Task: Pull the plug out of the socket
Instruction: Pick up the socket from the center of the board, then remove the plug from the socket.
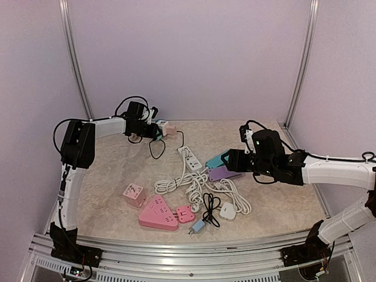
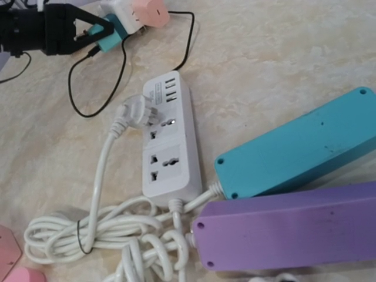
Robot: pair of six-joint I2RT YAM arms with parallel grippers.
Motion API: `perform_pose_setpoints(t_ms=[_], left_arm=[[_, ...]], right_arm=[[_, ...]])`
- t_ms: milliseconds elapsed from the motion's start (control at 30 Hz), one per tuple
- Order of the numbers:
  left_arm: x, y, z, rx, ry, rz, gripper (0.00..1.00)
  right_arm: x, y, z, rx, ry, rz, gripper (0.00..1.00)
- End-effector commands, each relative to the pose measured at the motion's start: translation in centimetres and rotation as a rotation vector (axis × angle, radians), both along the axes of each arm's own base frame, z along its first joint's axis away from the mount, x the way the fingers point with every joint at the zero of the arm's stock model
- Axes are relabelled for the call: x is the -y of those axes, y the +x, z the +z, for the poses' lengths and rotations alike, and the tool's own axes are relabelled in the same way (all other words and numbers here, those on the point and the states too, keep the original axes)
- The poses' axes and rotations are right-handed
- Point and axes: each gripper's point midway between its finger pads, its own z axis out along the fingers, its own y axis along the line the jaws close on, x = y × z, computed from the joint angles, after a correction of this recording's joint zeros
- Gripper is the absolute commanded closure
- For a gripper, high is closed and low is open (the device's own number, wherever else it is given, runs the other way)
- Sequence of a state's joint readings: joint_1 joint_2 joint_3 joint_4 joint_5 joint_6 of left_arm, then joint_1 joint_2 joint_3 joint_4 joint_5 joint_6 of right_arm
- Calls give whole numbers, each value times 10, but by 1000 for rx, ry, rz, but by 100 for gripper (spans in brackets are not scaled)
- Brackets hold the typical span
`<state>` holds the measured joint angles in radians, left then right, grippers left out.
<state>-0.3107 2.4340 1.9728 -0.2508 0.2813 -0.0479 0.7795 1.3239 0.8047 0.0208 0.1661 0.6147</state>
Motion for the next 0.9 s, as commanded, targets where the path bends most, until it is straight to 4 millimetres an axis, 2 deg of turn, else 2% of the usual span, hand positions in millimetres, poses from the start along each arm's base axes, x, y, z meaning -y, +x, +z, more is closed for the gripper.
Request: perform_pose_setpoints(t_ms=[0, 167, 200, 300, 433, 633, 667, 767, 867], left_arm=[[6, -17, 15, 41, 45, -10, 89], [5, -35, 48, 43, -58, 23, 99], [8, -41, 64, 57, -100, 18, 100], [14, -62, 91, 69, -199, -7, 100], [20, -95, 136, 101, -320, -46, 100], [21, -145, 155, 52, -391, -72, 100], [22, -156, 161, 50, -394, -82, 100], [23, -184, 159, -11, -385, -90, 100], [24, -215, 169, -61, -421, -122, 100]], right_arm=[[8, 2, 9, 17, 7, -26, 34], [10, 3, 12, 29, 1, -32, 34], [10, 3, 13, 33, 0, -32, 34], [8, 2, 12, 27, -25, -15, 33], [-1, -1, 18, 44, -37, 31, 30], [-27, -10, 40, 85, -39, 134, 25], [-34, -13, 45, 91, -42, 150, 25], [-56, -21, 55, 101, -44, 198, 24], [-82, -29, 64, 104, -13, 260, 22]])
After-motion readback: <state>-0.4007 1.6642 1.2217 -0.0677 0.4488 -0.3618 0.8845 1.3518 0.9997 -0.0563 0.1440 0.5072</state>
